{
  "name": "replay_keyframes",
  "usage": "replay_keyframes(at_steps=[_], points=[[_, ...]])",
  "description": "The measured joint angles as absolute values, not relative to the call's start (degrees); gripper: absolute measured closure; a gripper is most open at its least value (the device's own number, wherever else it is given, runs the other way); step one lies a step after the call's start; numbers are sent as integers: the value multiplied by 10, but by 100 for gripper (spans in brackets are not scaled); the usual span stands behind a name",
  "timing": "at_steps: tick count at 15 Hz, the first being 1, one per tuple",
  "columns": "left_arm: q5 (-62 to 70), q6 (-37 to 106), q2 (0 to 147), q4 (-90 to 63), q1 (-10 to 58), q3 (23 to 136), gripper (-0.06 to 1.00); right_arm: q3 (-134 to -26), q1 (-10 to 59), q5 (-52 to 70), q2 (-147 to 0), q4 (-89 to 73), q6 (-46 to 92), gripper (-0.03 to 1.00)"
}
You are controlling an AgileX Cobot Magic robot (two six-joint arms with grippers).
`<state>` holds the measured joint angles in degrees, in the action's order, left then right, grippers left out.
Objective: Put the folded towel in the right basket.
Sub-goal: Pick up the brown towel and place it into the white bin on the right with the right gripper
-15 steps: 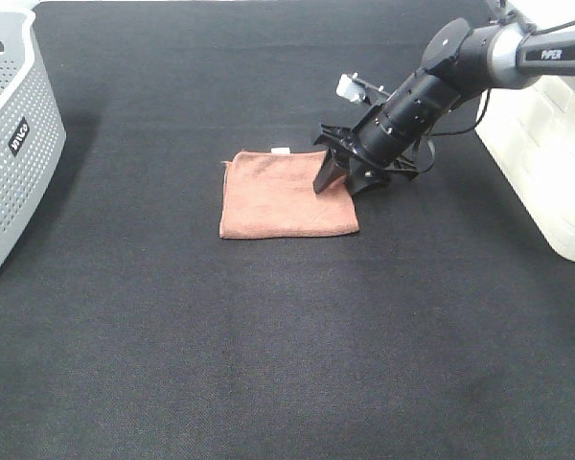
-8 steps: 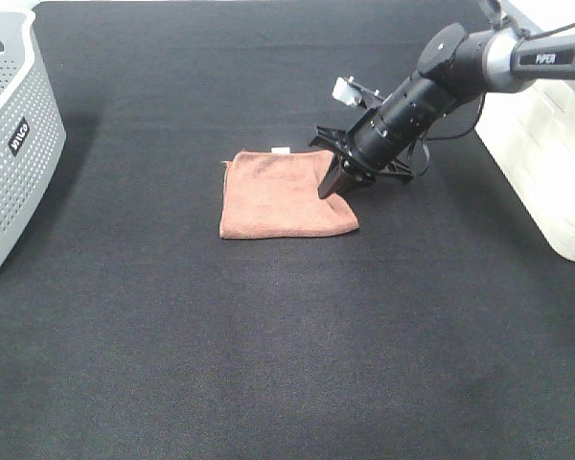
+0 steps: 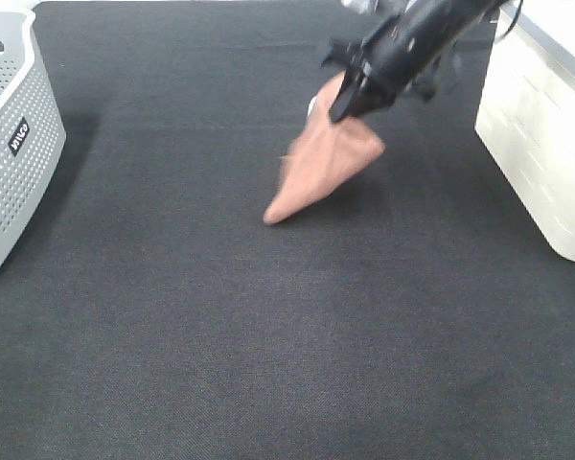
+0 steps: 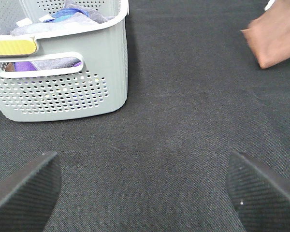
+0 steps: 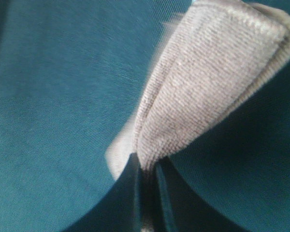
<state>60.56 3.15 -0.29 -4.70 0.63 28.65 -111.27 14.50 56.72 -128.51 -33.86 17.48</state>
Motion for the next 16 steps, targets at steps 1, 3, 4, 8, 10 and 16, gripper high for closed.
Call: replay_keyframes(at_steps=[1, 3, 4, 8, 10, 16], points=[[606, 32, -3, -47, 6, 286, 7, -1113, 145, 573, -1258, -323, 175, 95], [606, 32, -3, -47, 6, 286, 7, -1113, 145, 587, -1189, -277, 165, 95], [606, 32, -3, -47, 6, 286, 7, -1113, 145, 587, -1160, -253, 154, 95], [606, 32, -3, -47, 6, 286, 7, -1113, 142, 590, -1070, -115, 93, 95], [606, 32, -3, -47, 6, 286, 7, -1113, 117, 591, -1036, -51, 53, 95], [606, 32, -3, -47, 6, 286, 7, -1113, -53, 603, -1024, -89, 41, 95]])
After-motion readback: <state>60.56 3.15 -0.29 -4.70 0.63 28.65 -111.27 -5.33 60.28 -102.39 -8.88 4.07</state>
